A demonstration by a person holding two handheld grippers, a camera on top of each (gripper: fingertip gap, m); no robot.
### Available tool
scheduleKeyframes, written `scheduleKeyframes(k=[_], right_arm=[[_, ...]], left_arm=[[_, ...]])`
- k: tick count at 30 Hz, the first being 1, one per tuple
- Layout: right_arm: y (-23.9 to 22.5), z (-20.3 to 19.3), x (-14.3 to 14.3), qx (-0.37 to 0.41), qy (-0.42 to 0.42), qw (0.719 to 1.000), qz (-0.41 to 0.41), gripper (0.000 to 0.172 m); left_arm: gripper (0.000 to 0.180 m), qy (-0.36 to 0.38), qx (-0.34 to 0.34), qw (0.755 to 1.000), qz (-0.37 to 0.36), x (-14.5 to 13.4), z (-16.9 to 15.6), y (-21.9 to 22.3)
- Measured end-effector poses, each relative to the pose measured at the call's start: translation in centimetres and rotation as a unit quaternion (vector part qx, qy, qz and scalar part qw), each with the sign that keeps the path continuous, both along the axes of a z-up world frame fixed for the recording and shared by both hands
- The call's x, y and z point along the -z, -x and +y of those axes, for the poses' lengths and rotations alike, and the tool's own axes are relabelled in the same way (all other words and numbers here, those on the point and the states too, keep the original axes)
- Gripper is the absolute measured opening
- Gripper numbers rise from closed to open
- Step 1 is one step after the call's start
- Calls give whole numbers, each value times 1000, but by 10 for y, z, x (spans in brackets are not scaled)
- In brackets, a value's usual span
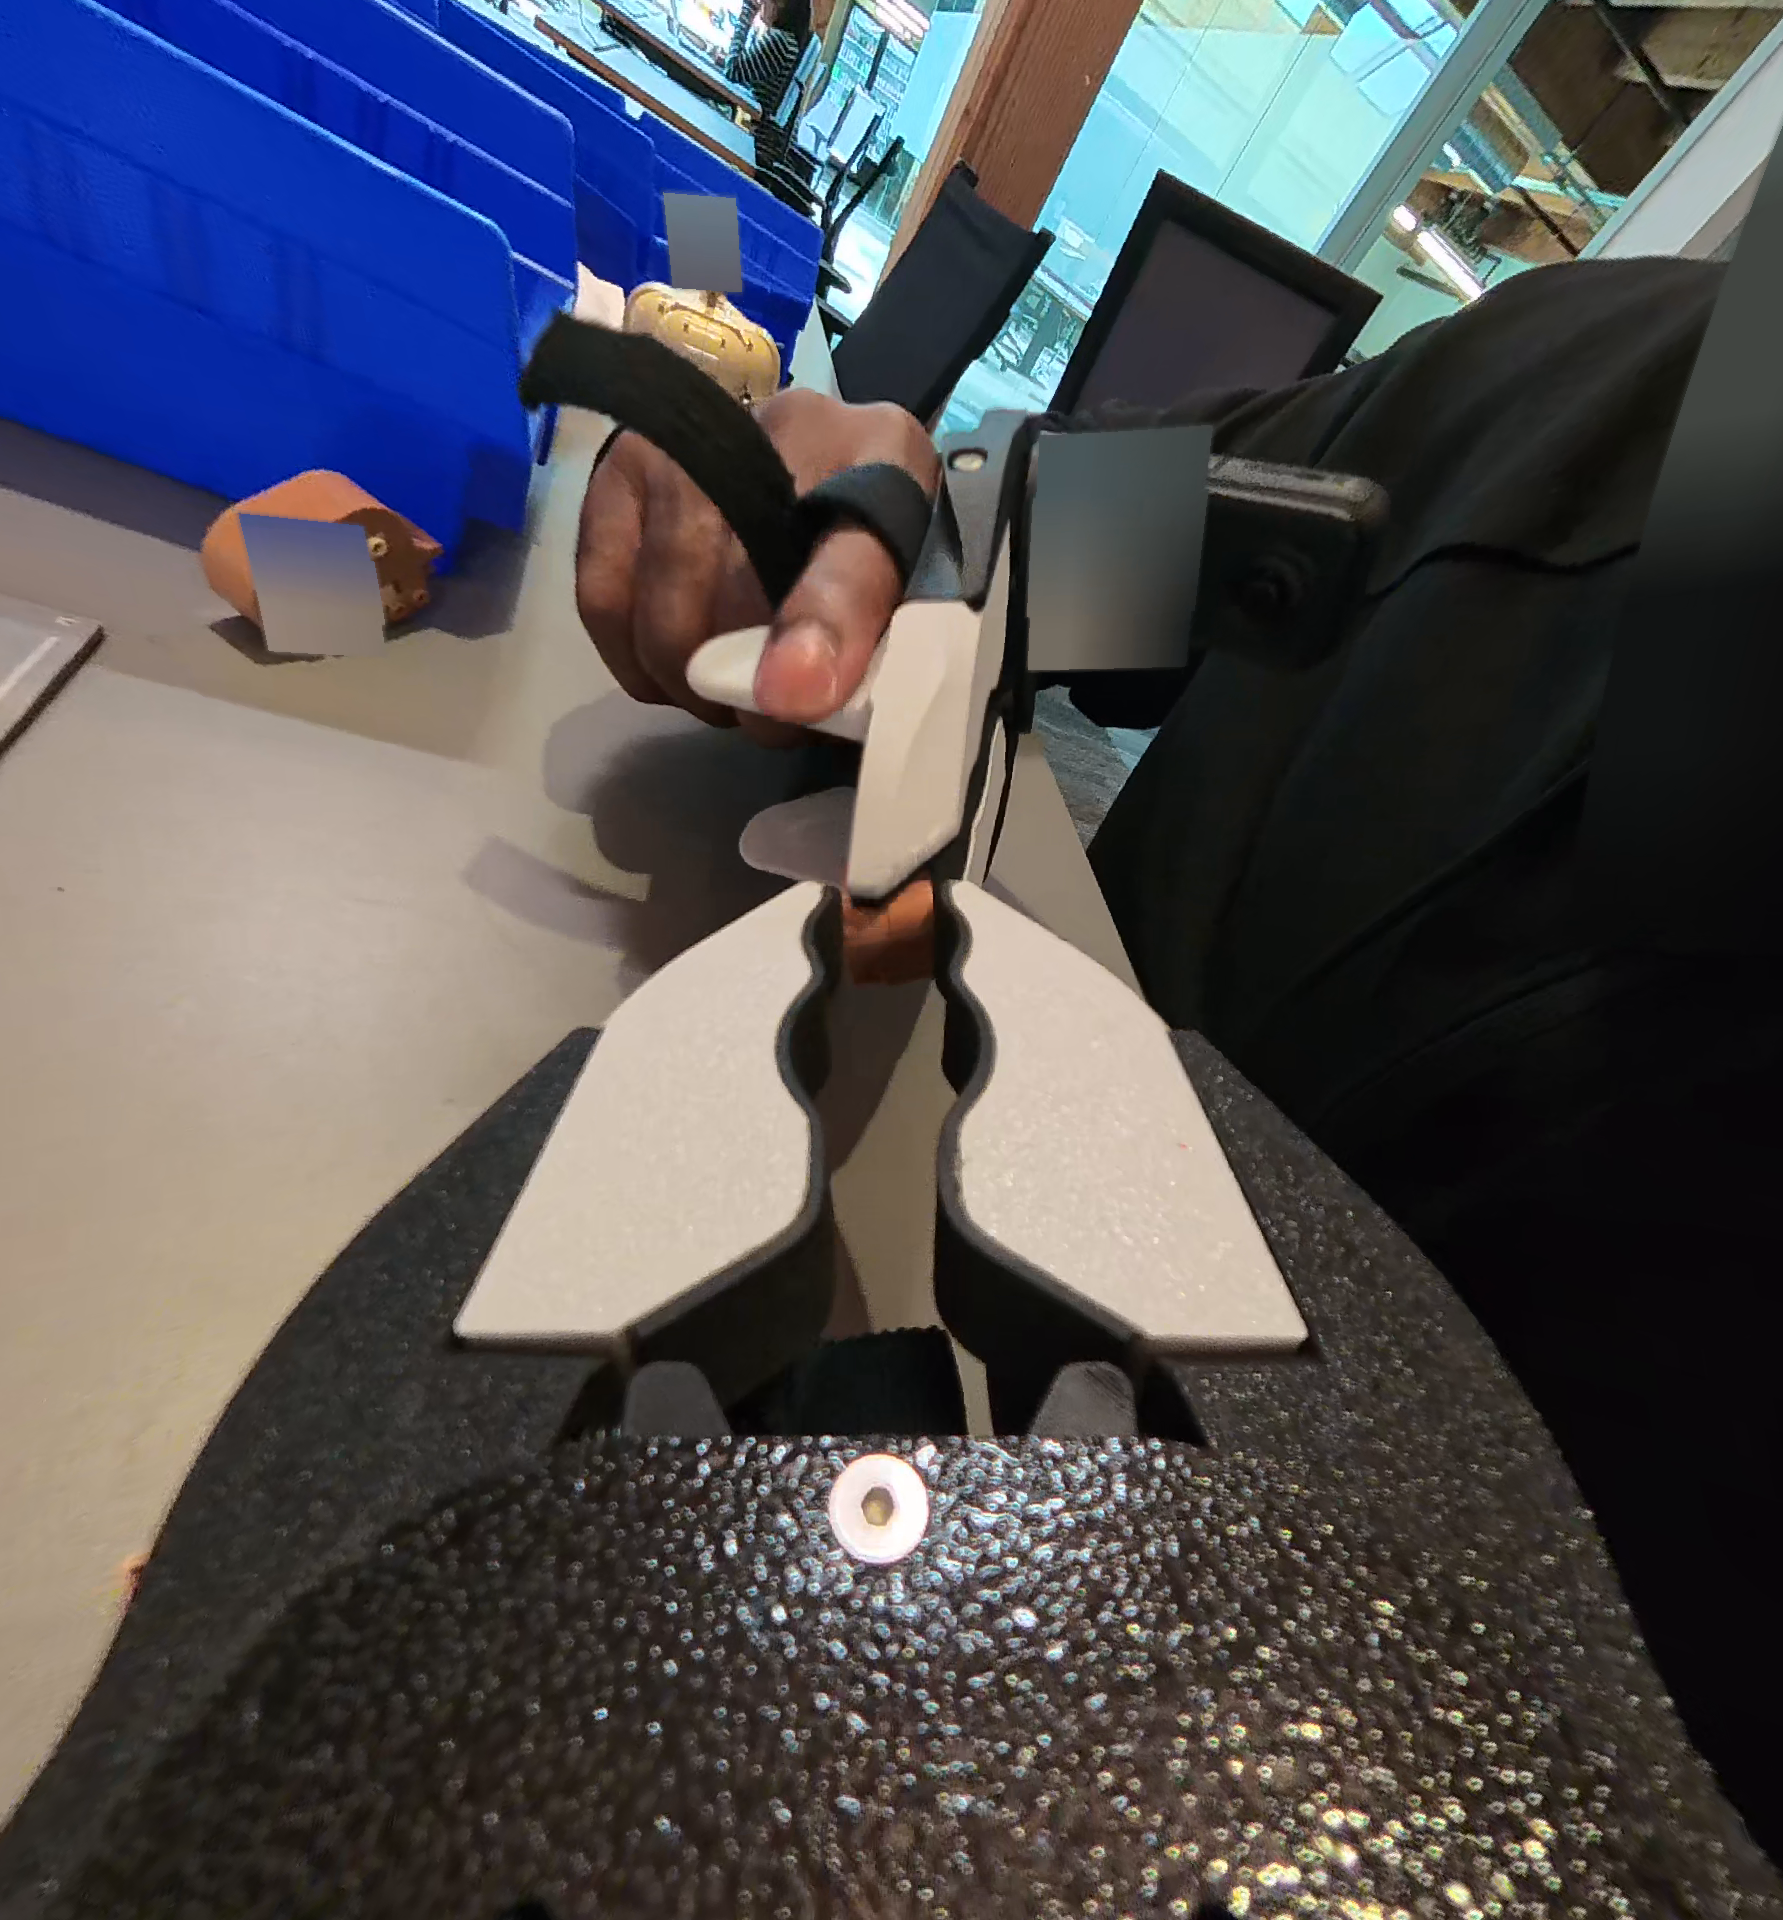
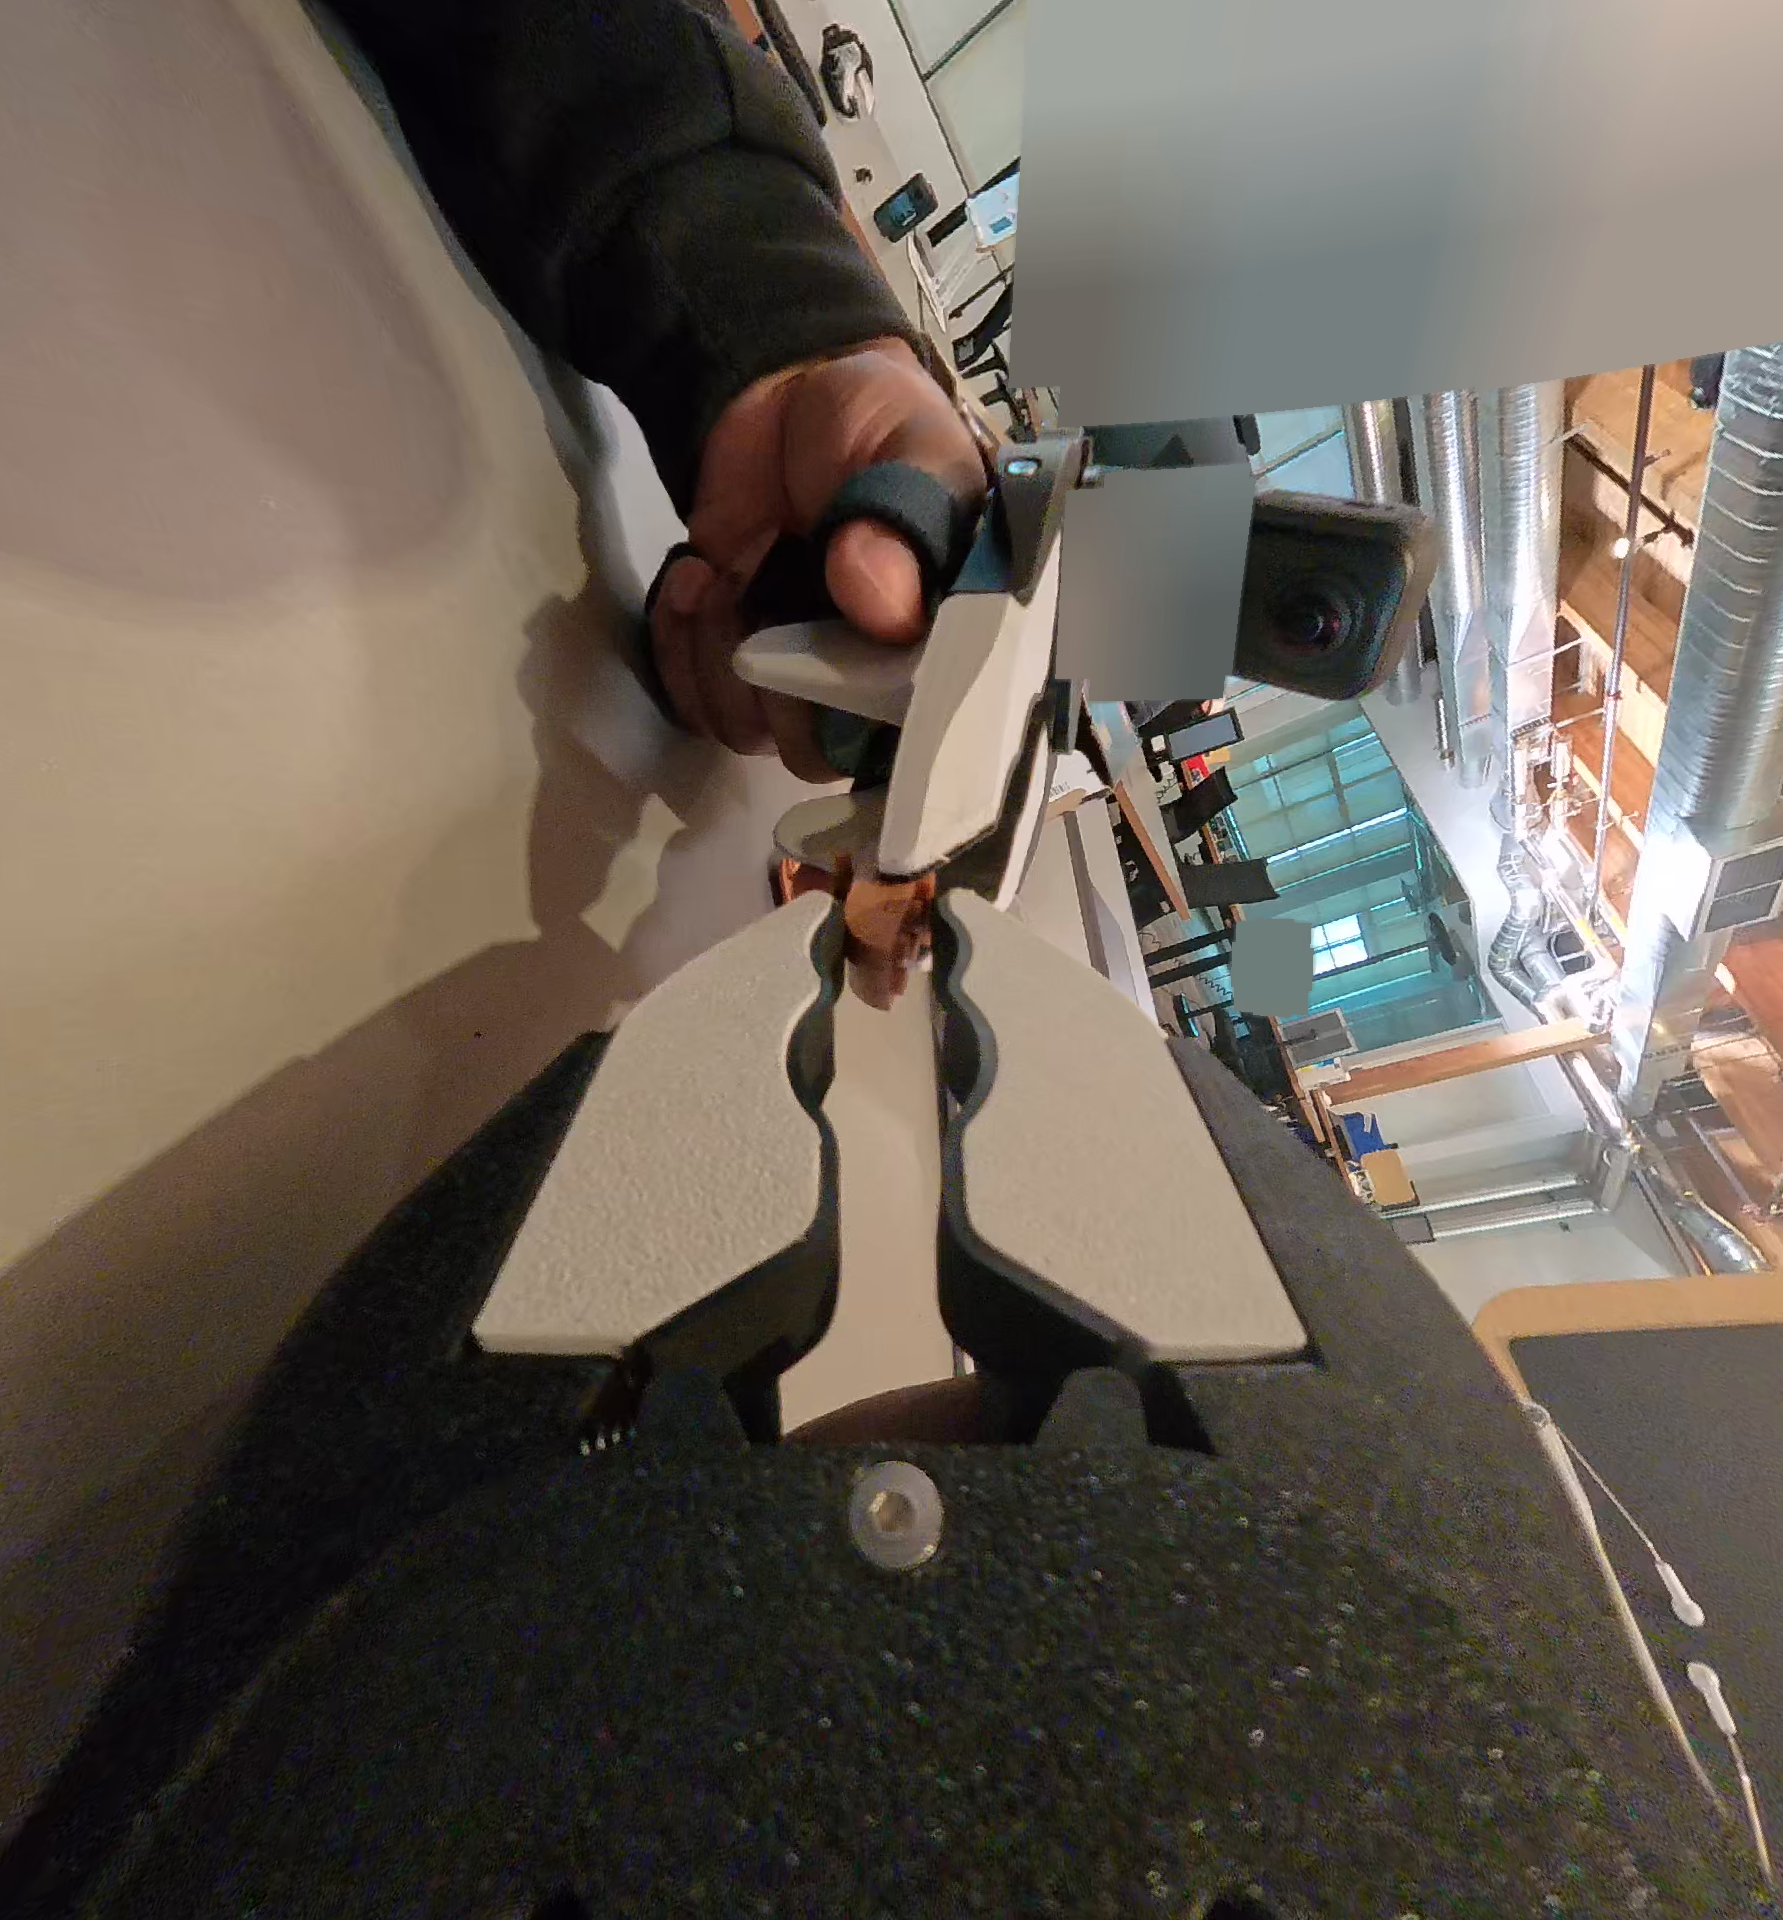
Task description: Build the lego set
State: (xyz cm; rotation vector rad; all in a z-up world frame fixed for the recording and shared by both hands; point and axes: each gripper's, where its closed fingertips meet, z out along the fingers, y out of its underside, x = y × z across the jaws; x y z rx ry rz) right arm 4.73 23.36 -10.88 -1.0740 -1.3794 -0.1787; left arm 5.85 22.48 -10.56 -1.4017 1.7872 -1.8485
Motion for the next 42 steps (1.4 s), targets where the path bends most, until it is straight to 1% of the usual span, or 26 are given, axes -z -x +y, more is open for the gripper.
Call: scheduleKeyframes(k=[15,17,21,23,26,28,32,34,36,42], right_arm=[[-3,1,7,8,33,999,-23,15],[-3,1,7,7,40,999,-13,15],[-7,7,2,19,58,997,41,16],[-11,11,-3,28,73,994,71,21],[-23,17,-8,45,113,986,116,26],[-34,21,-11,61,140,978,142,26],[-51,21,-8,77,229,953,181,26],[-55,14,-1,70,280,941,177,25],[-58,6,10,63,325,931,156,21],[-56,-11,38,53,387,917,82,17]], left_arm=[[16,-7,-5,1000,17,7,0,-1],[16,-5,-6,1000,18,7,0,-2],[16,7,-23,1000,6,2,5,-4],[16,-1,-35,999,-4,0,9,-5],[16,-20,-58,998,-22,-4,16,-6],[16,-35,-76,996,-33,-6,22,-7],[16,-98,-105,989,-41,1,31,-9],[16,-126,-107,985,-44,3,30,-8],[16,-145,-106,983,-47,5,27,-7],[16,-163,-99,981,-45,8,24,-7]])
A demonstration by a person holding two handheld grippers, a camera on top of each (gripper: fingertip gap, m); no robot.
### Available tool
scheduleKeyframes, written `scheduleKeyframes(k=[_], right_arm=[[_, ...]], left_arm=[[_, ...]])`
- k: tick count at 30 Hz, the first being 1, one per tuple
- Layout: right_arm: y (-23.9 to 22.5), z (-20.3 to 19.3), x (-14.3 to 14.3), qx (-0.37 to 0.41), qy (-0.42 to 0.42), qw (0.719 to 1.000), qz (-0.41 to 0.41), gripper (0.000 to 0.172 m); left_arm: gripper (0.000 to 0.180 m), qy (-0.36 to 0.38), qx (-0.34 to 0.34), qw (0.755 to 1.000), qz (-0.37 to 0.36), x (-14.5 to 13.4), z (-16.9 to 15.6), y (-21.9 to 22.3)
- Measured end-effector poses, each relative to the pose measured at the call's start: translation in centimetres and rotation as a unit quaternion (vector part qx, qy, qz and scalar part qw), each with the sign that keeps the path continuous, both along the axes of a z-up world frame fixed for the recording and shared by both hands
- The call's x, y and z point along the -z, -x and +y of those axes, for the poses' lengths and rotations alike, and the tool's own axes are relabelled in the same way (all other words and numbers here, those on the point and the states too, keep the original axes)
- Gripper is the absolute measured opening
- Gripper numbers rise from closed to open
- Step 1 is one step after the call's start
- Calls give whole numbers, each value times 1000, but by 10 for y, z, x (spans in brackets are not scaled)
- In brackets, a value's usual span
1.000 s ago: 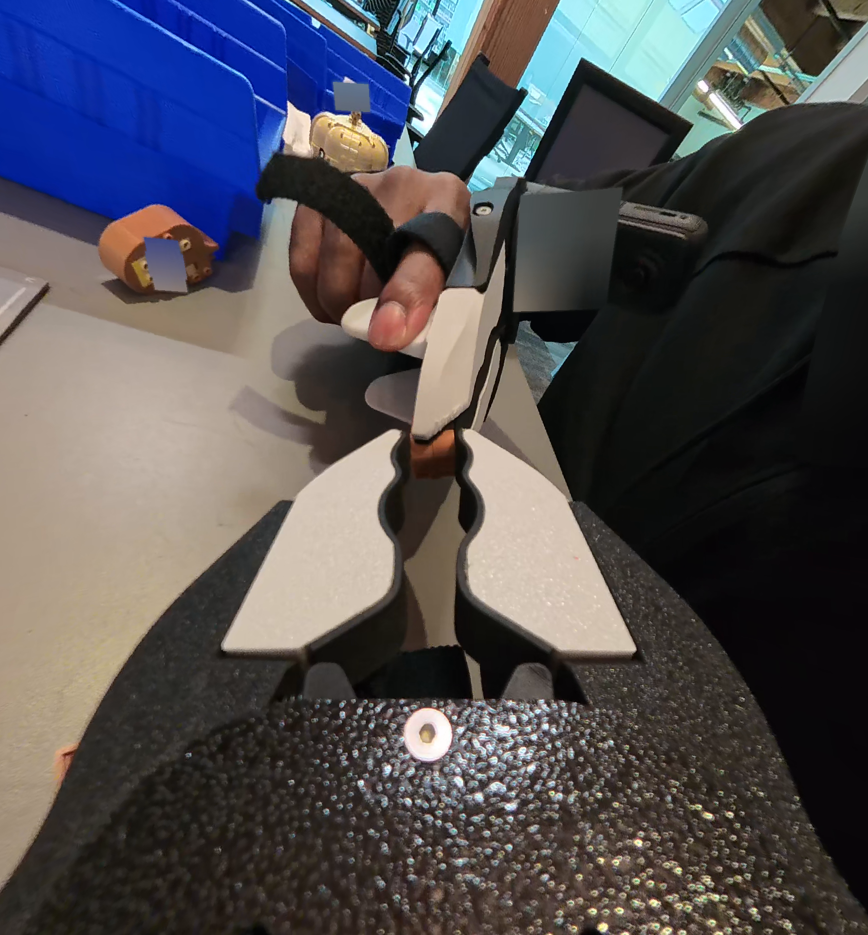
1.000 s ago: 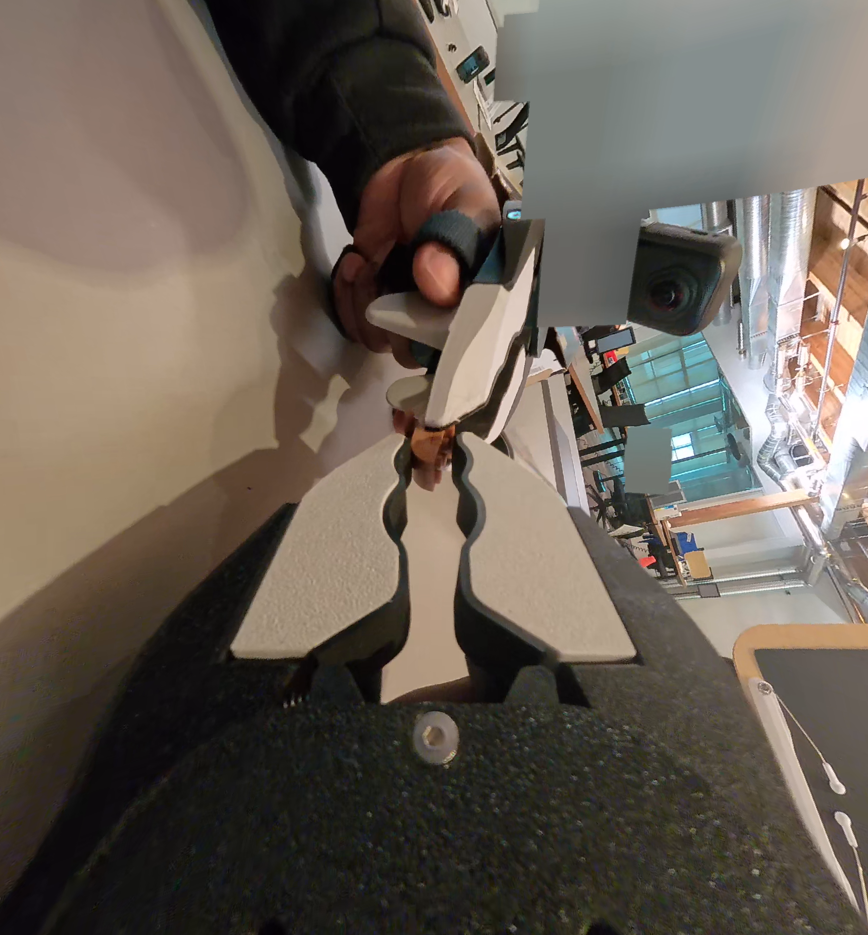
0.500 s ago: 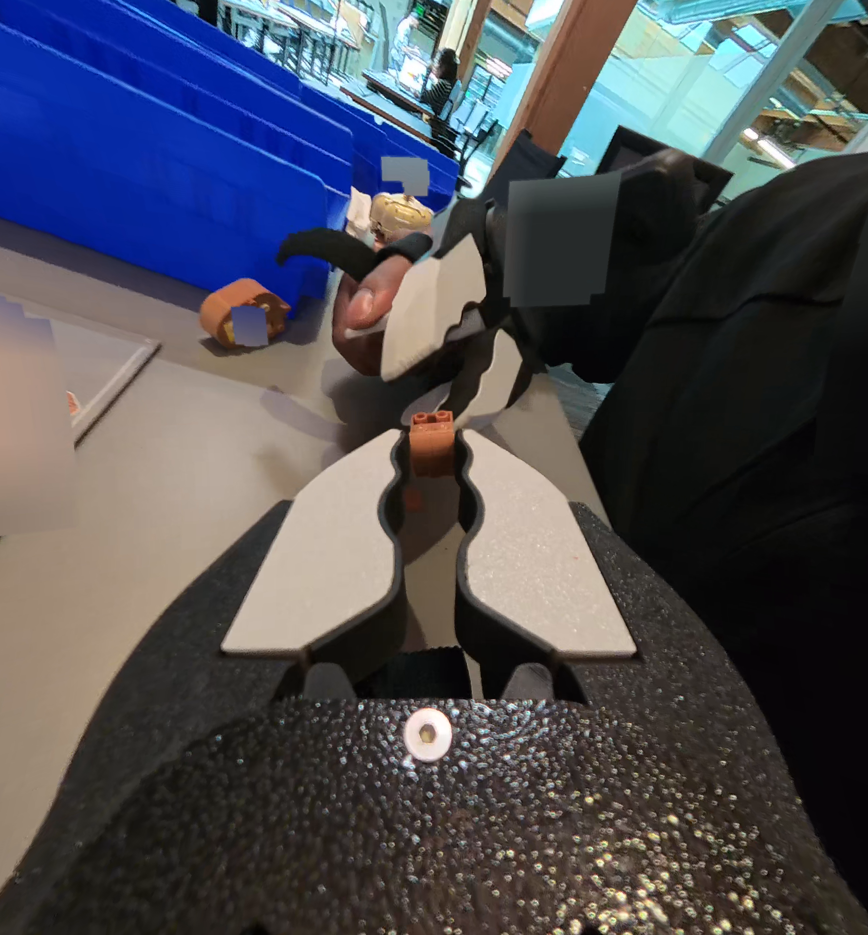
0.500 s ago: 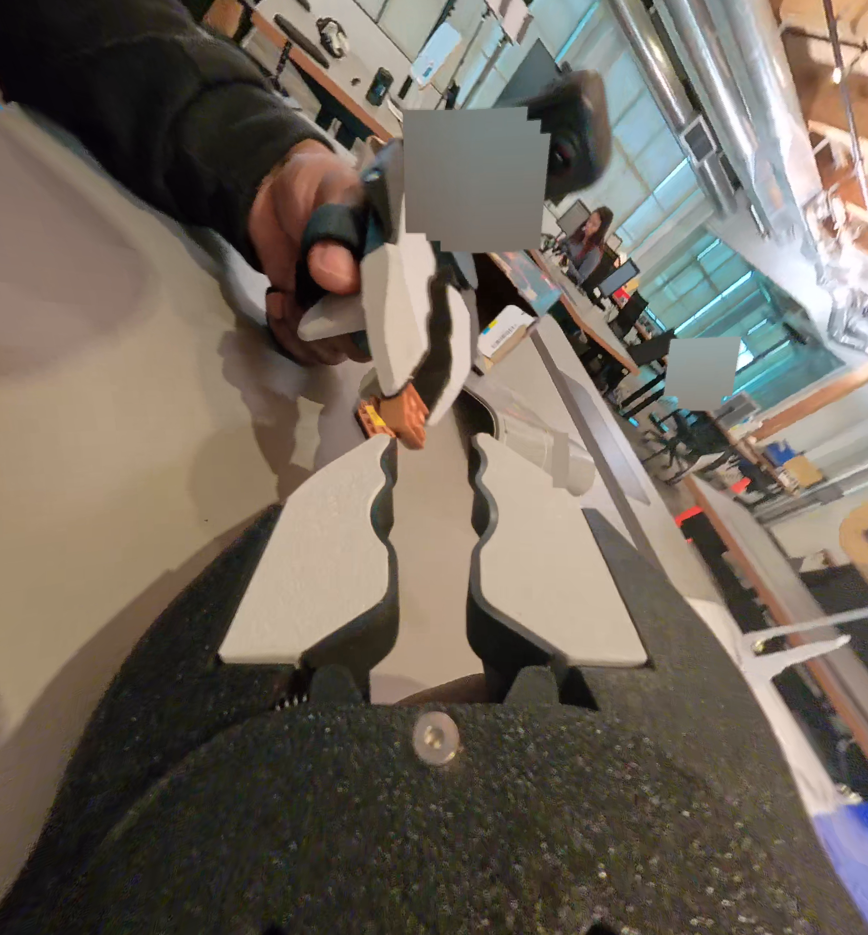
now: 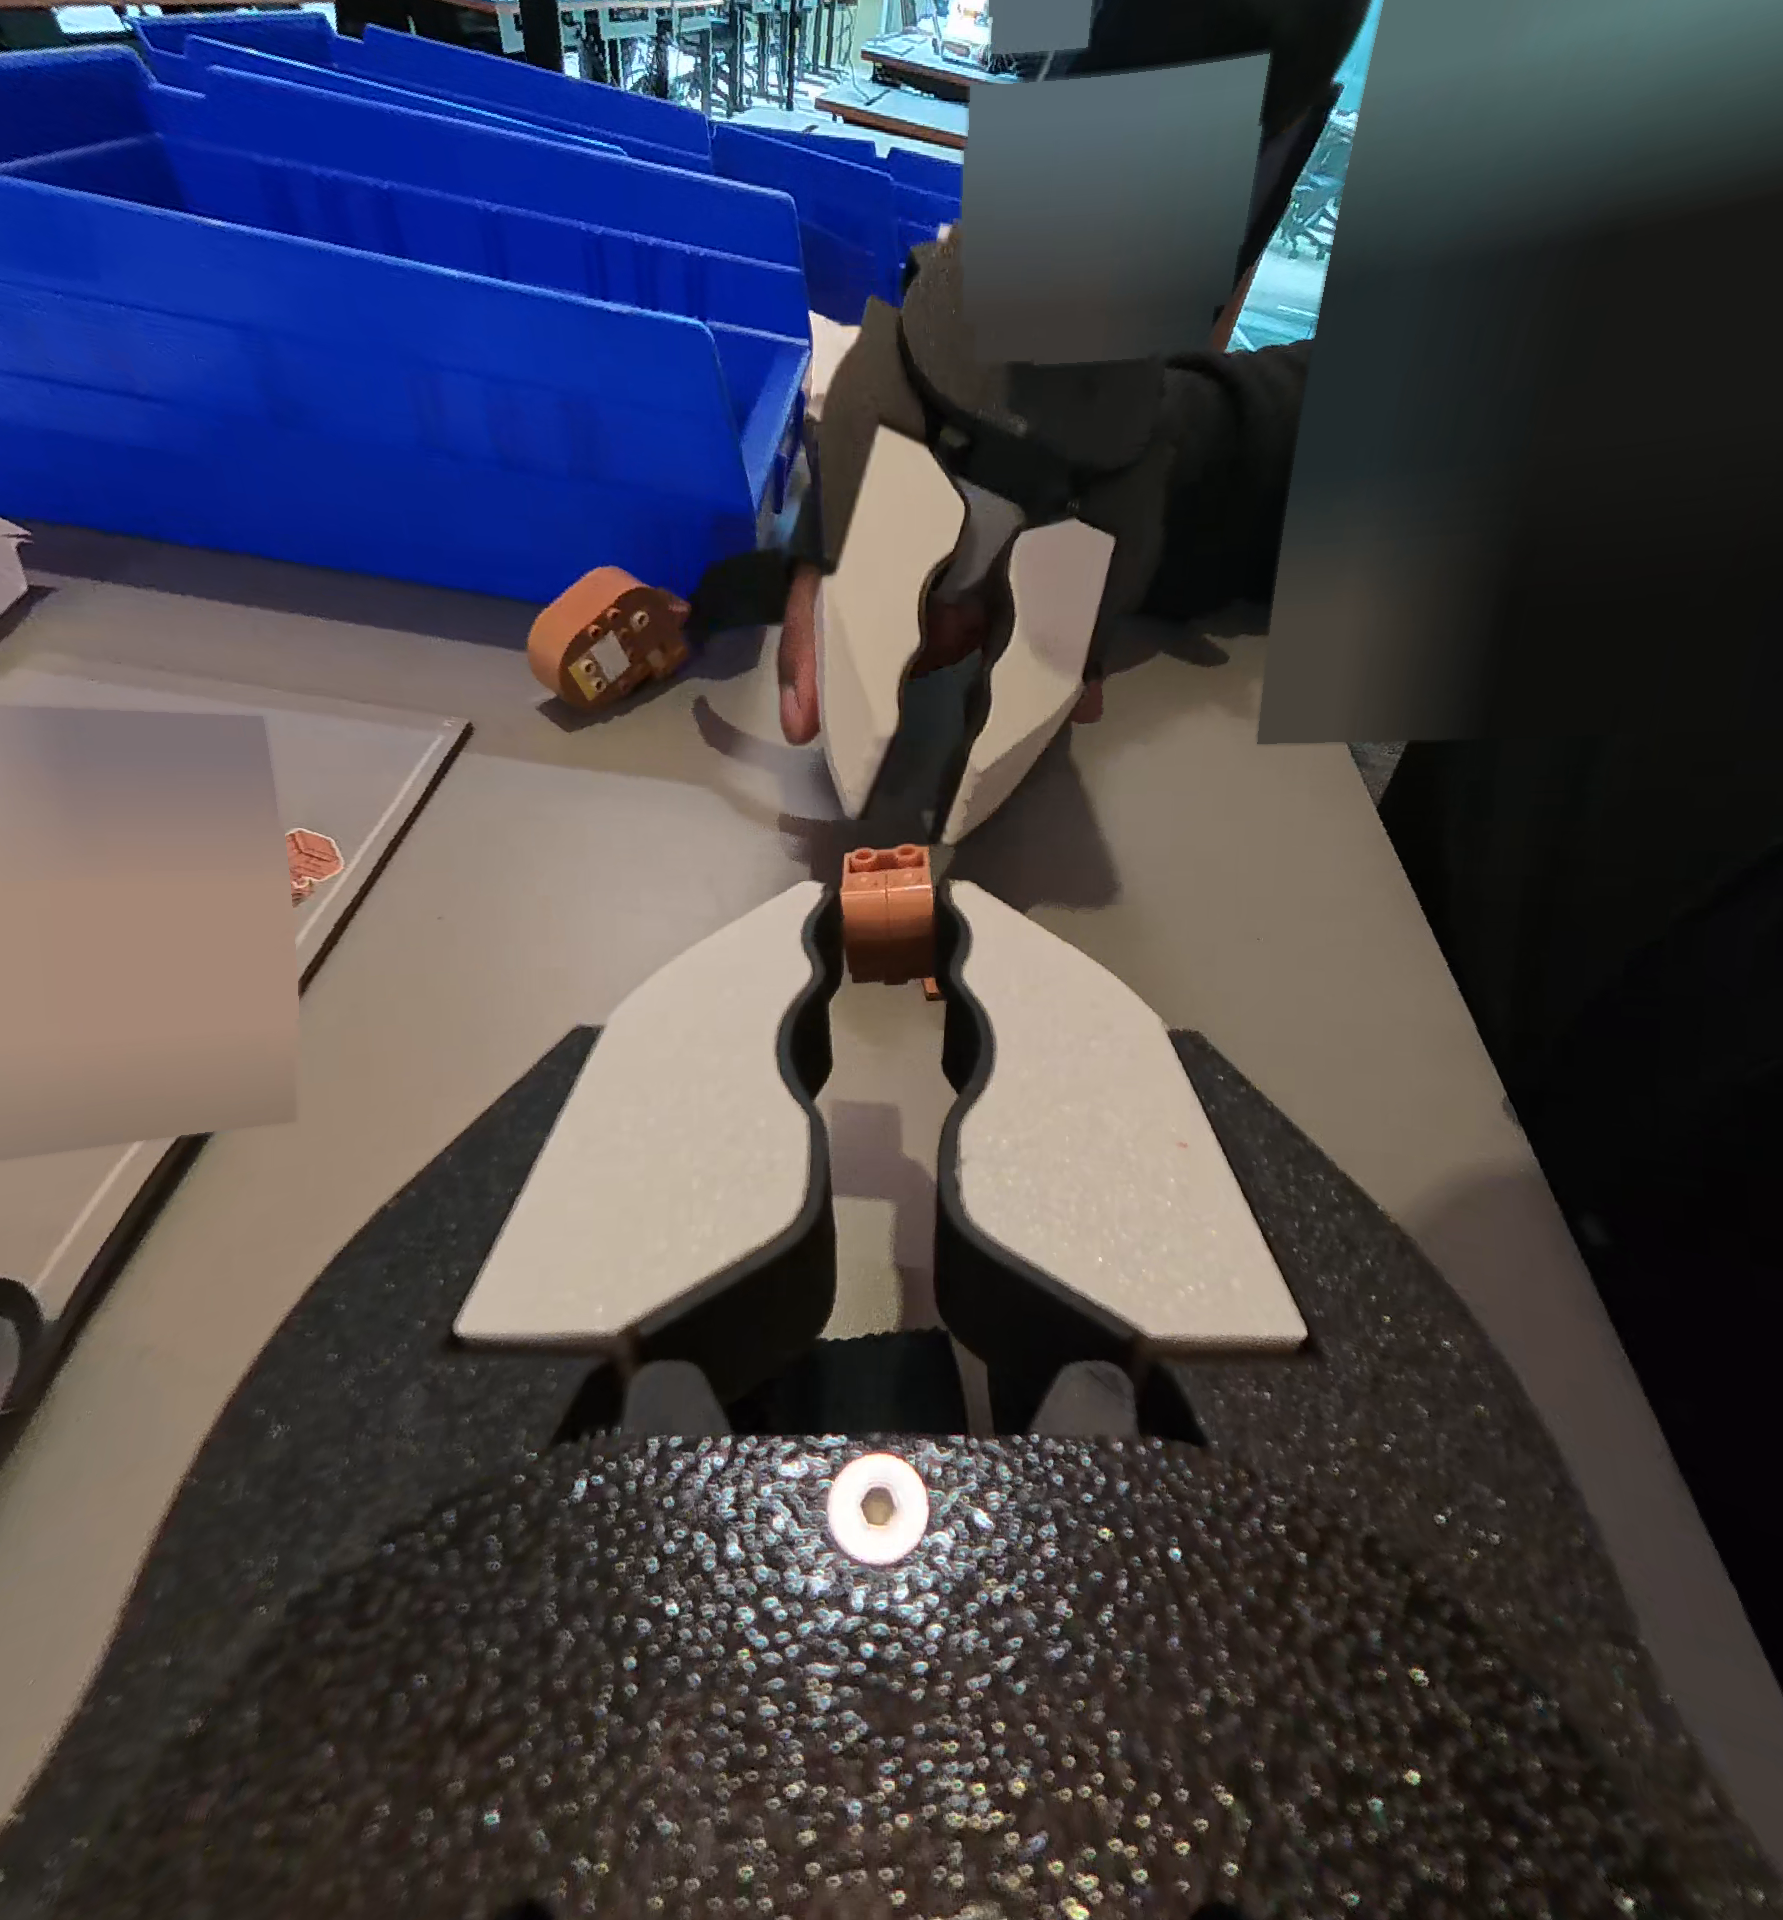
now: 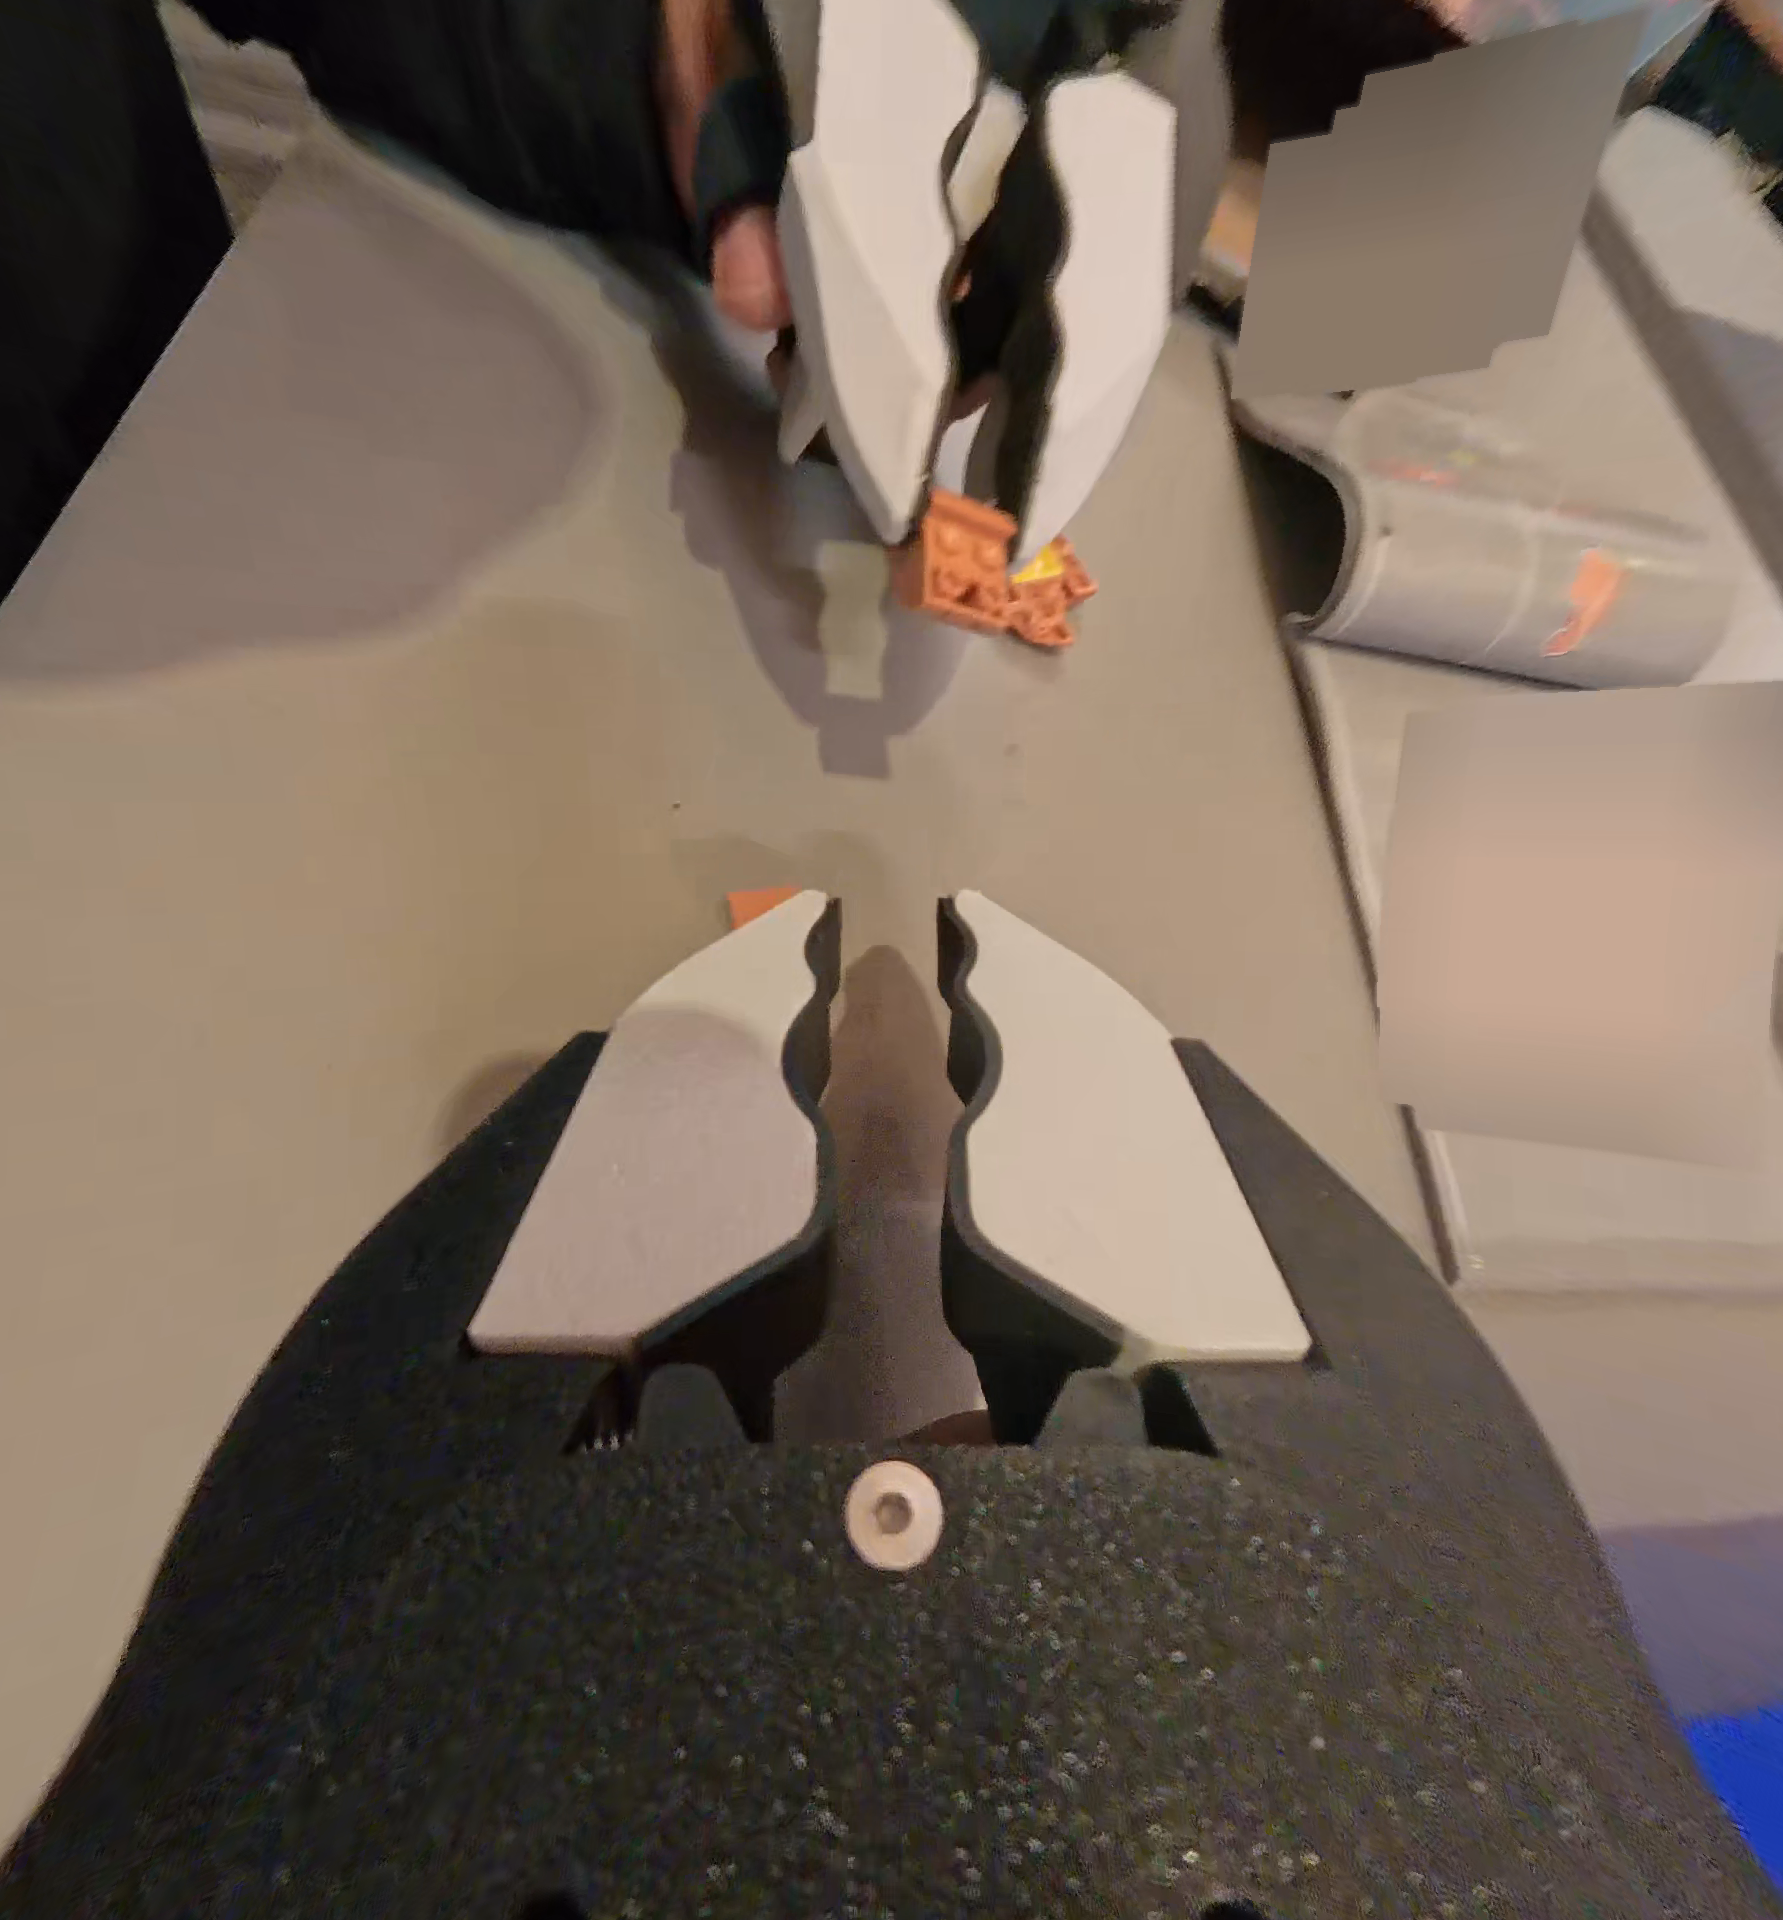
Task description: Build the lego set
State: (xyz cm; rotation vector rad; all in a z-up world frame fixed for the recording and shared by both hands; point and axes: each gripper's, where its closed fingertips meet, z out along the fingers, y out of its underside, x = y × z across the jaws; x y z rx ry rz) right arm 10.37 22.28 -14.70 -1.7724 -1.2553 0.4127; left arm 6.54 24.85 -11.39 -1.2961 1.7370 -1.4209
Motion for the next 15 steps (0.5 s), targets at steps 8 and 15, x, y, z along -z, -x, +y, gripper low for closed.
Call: scheduleKeyframes(k=[8,15], right_arm=[[7,-4,20,-12,28,999,-41,18],[8,-5,23,-15,31,998,-48,18]], left_arm=[[16,-4,1,1000,2,1,-1,0],[16,-14,4,1000,6,4,-3,-1]])
